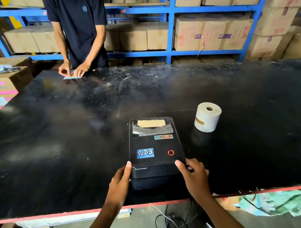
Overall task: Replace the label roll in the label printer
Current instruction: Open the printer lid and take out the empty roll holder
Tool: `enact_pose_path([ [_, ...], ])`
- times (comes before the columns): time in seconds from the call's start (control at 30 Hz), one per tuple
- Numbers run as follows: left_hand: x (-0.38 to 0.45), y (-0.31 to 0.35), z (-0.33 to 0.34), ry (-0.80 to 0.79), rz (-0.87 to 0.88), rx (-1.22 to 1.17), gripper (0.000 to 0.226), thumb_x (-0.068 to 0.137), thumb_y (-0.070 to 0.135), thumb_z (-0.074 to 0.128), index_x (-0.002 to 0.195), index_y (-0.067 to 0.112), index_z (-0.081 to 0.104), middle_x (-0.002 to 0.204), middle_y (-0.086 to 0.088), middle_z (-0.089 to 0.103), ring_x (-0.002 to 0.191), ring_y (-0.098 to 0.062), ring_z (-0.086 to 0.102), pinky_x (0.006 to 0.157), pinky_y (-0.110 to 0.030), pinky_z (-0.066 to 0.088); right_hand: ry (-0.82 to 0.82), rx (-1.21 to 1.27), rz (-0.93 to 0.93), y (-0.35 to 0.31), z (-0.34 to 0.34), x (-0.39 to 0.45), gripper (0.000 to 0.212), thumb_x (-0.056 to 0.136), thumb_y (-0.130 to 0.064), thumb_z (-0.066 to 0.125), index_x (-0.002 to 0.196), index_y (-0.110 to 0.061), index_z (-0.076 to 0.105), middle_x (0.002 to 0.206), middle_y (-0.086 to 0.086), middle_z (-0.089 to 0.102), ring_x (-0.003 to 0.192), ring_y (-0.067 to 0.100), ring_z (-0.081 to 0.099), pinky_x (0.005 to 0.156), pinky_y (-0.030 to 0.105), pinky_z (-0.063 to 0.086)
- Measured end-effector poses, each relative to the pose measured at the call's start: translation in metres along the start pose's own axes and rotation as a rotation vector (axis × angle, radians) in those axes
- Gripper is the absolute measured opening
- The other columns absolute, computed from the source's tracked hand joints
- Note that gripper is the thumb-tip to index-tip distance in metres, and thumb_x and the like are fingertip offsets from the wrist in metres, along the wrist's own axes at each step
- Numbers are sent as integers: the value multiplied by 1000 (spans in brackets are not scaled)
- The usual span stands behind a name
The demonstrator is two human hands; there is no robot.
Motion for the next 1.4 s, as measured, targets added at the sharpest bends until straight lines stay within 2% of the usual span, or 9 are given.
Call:
enact_pose_path([
  [0.1,-1,2,1,7,-5,-13,33,95,53,35,102,37,63,101,7,70,97,-10,65,84,-28,51,74,60,-47,-18,-7,13,30,77,-53,64,54,-36,53,62,-12,52,69,13,52,84,40,41],
  [0.23,4,-5,-5,43,49,188,28,91,32,60,109,13,70,104,-6,74,100,-20,68,95,-37,53,180,221,71,-76,-16,58,59,72,-53,71,46,-17,32,48,-3,32,50,13,30,51,32,30],
  [0.5,17,4,-10,-10,-14,278,9,85,19,70,83,12,74,73,0,69,74,-13,62,66,-21,47,201,274,72,-133,-15,120,44,88,-40,58,53,-18,42,55,2,45,58,18,39,54,31,31],
  [0.6,18,10,-11,-50,-40,285,17,85,19,69,94,6,74,81,-3,70,80,-14,64,68,-20,45,108,378,51,-132,-5,132,26,91,-29,58,105,-7,64,107,10,69,91,17,60,78,25,41],
  [0.7,18,16,-13,-75,-91,293,13,86,17,69,91,7,74,83,-5,72,85,-16,64,64,-18,45,-57,418,54,-133,2,140,50,93,-23,55,139,-10,40,146,11,45,129,20,47,96,23,34],
  [0.8,23,21,-18,-118,-114,336,22,84,21,71,96,4,74,98,-14,73,89,-18,64,70,-22,47,-182,435,29,-131,5,145,63,94,-17,52,148,-17,21,158,5,24,142,16,29,102,23,26],
  [1.0,28,22,-21,-144,-134,411,40,82,27,73,114,3,67,110,-10,70,100,-22,67,93,-35,50,-5,178,-100,-86,13,135,51,88,-20,62,136,-15,44,140,7,50,119,19,52,109,41,37],
  [1.17,30,31,-22,-209,-132,518,11,83,28,72,83,17,71,91,-3,73,90,-18,68,75,-26,51,-197,-426,-163,-36,42,123,43,85,-34,63,122,-12,59,127,5,60,121,24,46,102,38,26],
  [1.4,65,60,-9,59,26,467,47,85,26,69,127,7,58,125,-9,65,113,-19,60,93,-25,45,-61,-475,-253,-37,46,126,14,86,-17,62,93,-6,67,102,10,67,103,30,56,90,39,33],
])
Point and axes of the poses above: each hand's wrist, its own x-axis towards the middle knuckle, its own z-axis out of the palm, y = z × x, the point moved 2 cm from there along x, towards the middle knuckle
